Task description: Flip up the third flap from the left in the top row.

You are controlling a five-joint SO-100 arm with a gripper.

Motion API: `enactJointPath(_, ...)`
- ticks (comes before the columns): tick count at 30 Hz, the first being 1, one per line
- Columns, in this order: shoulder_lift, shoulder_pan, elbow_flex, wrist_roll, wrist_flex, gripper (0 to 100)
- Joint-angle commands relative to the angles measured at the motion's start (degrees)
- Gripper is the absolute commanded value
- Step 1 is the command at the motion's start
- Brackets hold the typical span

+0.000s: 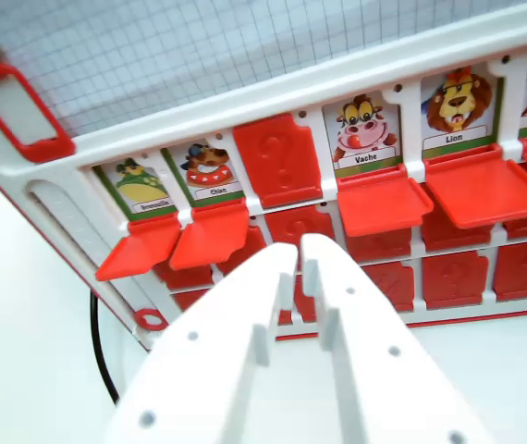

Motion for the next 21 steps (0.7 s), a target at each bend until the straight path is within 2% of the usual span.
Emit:
enactJointPath(1, 14.33, -1.49, -9.58, -4.57, 8.61, 0)
enactJointPath(6, 21.62, -1.23, -9.58, -10.72, 18.72, 0)
enactJointPath(10, 26.37, 0.26, -9.40, -16.17, 27.16, 0)
enactJointPath(15, 33.22, 2.72, -7.47, -20.74, 31.55, 0)
enactJointPath(21, 38.94, 6.33, -7.12, -24.17, 33.40, 0)
